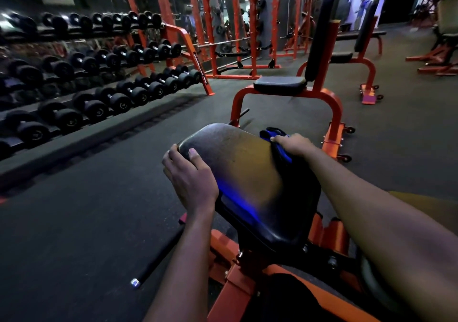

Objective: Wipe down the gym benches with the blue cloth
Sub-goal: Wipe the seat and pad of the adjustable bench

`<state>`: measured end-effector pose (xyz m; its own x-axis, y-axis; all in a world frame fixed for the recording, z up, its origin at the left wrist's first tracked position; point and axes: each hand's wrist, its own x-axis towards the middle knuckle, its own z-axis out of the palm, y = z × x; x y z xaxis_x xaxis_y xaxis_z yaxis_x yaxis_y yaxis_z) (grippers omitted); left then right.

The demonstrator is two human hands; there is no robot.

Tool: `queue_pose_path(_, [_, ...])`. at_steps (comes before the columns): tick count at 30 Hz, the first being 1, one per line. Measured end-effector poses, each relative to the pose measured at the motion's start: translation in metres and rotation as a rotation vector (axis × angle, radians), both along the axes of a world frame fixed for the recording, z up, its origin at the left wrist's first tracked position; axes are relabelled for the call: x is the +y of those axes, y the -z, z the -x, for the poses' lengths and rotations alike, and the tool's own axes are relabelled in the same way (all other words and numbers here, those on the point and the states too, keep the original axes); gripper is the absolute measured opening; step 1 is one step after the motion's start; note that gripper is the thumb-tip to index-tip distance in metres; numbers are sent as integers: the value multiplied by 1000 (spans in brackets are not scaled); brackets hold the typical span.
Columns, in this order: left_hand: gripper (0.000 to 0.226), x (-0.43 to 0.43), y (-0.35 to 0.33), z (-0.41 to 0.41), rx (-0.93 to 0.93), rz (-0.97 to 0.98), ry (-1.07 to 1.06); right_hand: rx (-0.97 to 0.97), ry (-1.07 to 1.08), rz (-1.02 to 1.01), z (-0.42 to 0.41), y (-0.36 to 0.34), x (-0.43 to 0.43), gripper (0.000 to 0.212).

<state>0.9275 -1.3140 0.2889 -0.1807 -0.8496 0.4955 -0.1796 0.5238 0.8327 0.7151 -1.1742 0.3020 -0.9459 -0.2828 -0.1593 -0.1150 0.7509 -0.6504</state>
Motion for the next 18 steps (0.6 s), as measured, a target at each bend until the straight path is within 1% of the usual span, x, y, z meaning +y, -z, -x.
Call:
queue_pose_path(4, [39,-2,3,3,20,14,-8,88,-127,-80,-9,-26,-48,77])
queue_pose_path(8, [39,-4,4,3,43,-4,-4,183,-266,-88,-21,-43,-87,75])
queue_pose_path(12, [40,-6,6,1,52,-3,4,199,-343,-38,-4,-23,-61,63])
queue_pose_path(15, [42,-7,5,1,32,9,10,106,-307,20,13,-4,-31,67])
queue_pose_path(18, [42,-8,6,3,32,22,17,104,-304,-10,18,-5,-32,63])
